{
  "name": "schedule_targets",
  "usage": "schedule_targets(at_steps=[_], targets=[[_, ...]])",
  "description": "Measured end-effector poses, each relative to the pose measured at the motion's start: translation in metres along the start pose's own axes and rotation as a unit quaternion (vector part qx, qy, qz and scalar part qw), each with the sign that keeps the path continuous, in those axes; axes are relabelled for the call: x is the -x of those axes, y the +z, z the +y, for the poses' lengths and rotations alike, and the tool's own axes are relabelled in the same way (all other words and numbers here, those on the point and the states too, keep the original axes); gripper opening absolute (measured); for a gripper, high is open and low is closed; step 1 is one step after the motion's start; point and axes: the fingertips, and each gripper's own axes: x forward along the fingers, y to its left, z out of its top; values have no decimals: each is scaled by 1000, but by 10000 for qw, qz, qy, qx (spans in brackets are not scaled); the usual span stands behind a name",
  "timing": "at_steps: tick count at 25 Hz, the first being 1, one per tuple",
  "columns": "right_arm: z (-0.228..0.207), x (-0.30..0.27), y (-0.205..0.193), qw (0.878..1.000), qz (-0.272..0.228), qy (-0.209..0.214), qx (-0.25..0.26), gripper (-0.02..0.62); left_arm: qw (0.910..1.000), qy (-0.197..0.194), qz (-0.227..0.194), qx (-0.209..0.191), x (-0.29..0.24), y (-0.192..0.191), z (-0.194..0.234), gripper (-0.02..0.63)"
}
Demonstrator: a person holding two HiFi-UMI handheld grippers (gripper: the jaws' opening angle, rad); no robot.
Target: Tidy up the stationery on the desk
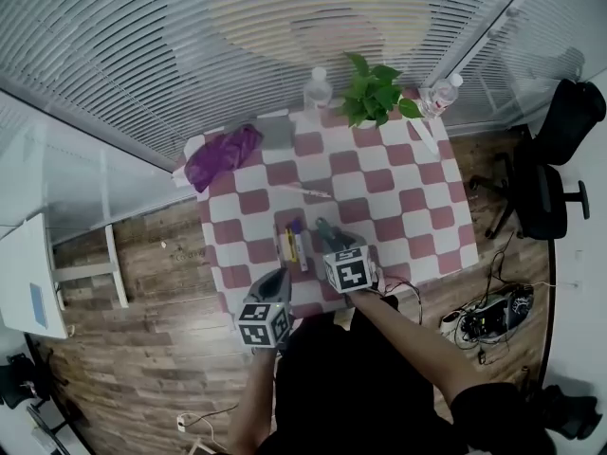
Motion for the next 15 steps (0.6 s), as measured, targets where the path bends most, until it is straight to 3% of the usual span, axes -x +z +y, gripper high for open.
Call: schedule_targets(at_steps=[5,10,15], targets=[[20,-7,-19,9967,255,-279,-724,143,9999,42,97,46,7,-15,5,37],[23,-15,-25,9923,350,-763,-906,141,9998,96,118,109,14,-23,9,37],[26,-22,-30,9867,385,-794,-1368,141,9997,189,75,161,20,-22,14,37]])
